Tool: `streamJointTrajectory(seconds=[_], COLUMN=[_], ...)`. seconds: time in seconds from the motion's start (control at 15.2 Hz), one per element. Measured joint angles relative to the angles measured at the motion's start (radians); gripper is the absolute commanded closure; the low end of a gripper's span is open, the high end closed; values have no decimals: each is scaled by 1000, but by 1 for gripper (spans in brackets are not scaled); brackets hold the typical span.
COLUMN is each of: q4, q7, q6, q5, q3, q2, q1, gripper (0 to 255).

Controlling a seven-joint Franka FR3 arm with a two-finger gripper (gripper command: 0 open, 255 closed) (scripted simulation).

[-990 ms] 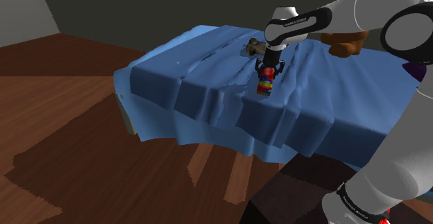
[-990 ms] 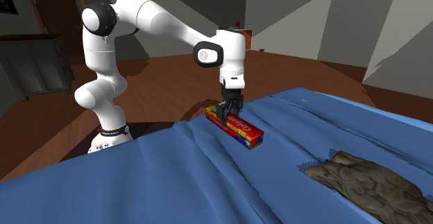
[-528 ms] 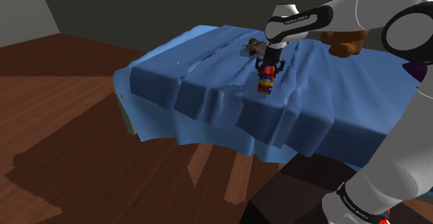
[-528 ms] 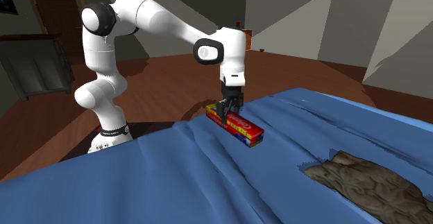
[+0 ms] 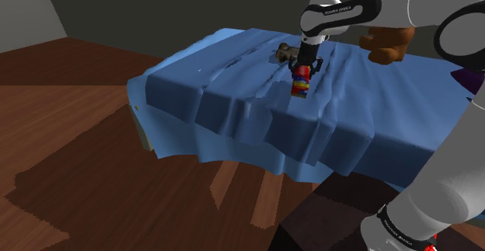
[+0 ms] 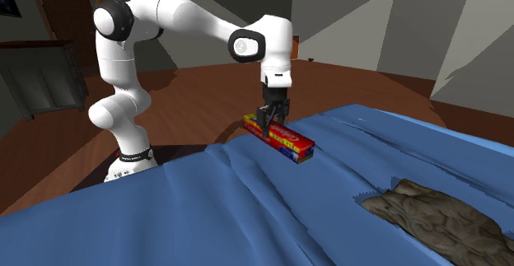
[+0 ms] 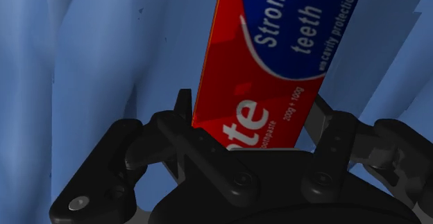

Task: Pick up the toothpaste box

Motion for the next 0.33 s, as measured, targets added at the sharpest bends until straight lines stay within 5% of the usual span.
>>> streamJointTrajectory(seconds=[0.33], q4=[48], q7=[1], q6=[-58], q5=[-1], q3=[0], q2=[-10], q1=[1], gripper=[255])
